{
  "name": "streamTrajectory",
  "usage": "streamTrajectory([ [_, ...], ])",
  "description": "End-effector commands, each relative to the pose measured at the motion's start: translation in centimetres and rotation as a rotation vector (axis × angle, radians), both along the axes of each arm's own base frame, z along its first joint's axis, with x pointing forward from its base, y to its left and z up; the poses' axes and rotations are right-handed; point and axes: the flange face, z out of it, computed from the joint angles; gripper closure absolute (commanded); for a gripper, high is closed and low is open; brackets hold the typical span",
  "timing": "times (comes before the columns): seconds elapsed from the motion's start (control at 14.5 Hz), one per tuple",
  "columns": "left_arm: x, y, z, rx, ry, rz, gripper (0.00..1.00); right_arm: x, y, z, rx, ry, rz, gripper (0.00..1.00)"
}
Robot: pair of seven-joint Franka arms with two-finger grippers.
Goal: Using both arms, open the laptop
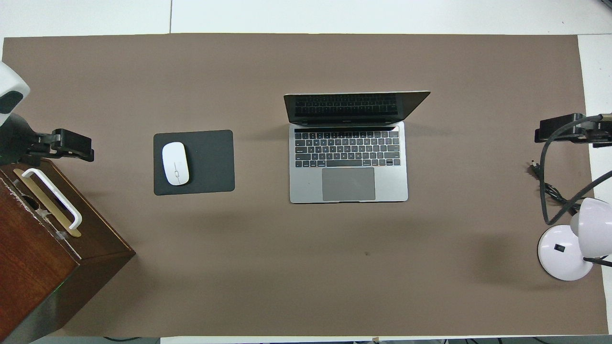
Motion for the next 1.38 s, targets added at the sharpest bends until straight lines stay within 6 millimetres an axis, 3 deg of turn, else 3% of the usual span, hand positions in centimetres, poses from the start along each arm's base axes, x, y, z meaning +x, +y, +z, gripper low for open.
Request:
streamTrajectory([
  [0.0, -0.2, 0.6, 0.7, -0.007, -0.009, 0.004, 0.0, -0.1, -0.2, -0.1, -0.001, -0.022, 0.011, 0.0],
  [0.9, -0.1, 0.5, 0.8, -0.006, -0.016, 0.007, 0.0, -0.2, -0.2, -0.2, -0.012, -0.017, 0.035, 0.0],
  [1.31, -0.1, 0.5, 0.8, -0.007, -0.018, 0.008, 0.0, -0.5, -1.6, -0.3, -0.023, -0.003, 0.13, 0.0],
])
